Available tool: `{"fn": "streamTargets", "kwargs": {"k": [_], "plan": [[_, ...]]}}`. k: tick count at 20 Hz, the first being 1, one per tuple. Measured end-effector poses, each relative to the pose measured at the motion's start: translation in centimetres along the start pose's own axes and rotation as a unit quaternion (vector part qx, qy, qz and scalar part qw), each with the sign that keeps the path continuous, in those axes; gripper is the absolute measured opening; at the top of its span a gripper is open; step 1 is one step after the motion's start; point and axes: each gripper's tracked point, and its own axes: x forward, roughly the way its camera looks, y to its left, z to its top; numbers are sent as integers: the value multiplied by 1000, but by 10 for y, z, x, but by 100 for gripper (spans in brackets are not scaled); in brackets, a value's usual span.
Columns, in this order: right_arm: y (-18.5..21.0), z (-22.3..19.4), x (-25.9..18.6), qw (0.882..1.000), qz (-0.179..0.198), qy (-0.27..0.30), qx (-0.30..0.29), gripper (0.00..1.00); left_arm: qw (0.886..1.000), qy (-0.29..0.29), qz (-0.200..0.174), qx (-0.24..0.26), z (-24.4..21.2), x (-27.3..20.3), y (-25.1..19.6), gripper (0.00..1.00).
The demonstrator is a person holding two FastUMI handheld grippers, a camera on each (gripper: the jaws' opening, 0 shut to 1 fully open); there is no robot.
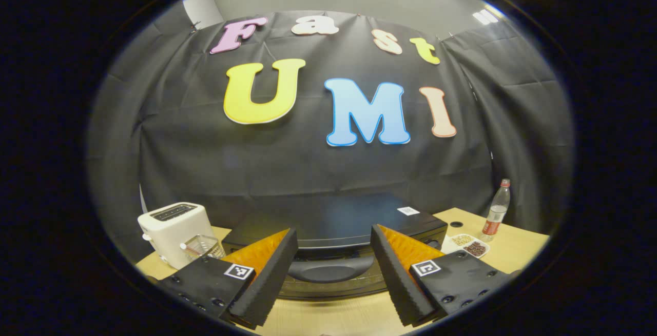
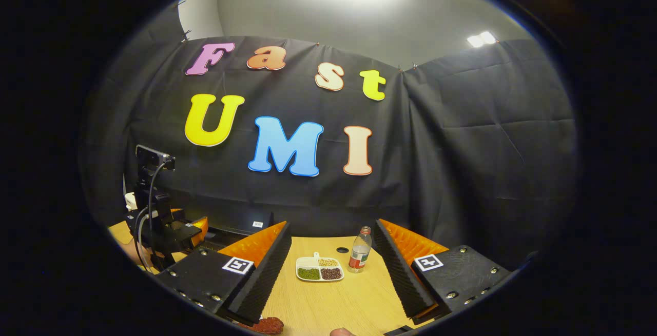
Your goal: Open the electric oven with the left hand, put the food in, and close the electric oven.
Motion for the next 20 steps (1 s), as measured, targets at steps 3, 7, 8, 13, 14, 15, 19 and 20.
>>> {"fn": "streamTargets", "kwargs": {"k": [3,7,8,13,14,15,19,20], "plan": [[-4,0,0,1000,-6,2,-3,98,1000,12,12,1,-14,12,5,100],[-10,-2,-3,1000,-11,6,-8,98,999,21,23,8,-27,23,10,100],[-10,-2,-3,1000,-10,8,-6,98,999,28,25,10,-34,23,11,100],[-10,-1,-6,1000,-3,8,2,98,1000,18,23,9,-35,16,10,100],[-9,1,-7,1000,-1,5,1,98,1000,14,22,9,-34,14,9,100],[-9,3,-8,1000,1,2,0,98,1000,17,23,10,-36,10,9,100],[-2,1,-12,1000,17,0,-3,98,1000,19,22,11,-42,-12,6,100],[-1,2,-13,1000,20,0,-1,98,1000,18,21,12,-44,-17,5,100]]}}
